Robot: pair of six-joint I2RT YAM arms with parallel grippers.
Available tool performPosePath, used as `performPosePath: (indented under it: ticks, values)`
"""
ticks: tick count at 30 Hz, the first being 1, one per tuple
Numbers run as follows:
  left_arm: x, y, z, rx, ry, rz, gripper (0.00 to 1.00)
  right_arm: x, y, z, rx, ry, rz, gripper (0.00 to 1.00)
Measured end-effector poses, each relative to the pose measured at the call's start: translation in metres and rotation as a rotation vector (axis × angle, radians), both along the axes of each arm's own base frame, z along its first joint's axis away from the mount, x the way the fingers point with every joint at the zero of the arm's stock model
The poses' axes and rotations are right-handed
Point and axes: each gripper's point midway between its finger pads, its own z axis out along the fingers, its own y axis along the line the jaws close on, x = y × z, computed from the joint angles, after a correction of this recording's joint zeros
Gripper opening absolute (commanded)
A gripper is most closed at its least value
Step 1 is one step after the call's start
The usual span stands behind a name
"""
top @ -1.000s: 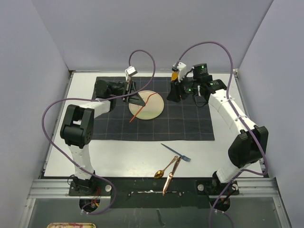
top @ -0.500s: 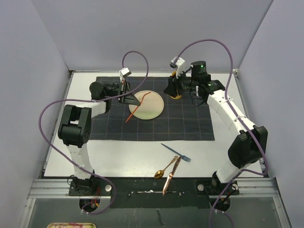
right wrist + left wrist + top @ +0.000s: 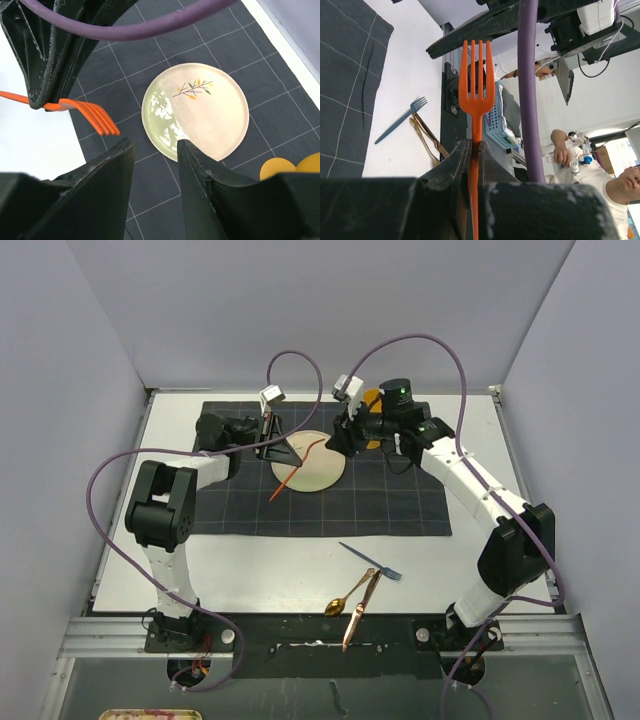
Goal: Set the dinner table for one person
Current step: Adjust the fork.
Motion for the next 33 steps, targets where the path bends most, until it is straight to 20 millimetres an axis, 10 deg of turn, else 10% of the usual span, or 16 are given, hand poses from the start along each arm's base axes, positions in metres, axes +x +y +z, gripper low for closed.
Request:
performPosePath:
  ticks: [33]
  values:
    - [-0.005, -0.018, -0.014, 0.019, 0.069, -0.051, 0.0, -0.015, 0.006, -0.002, -0.213, -0.204, 0.102, 0.32]
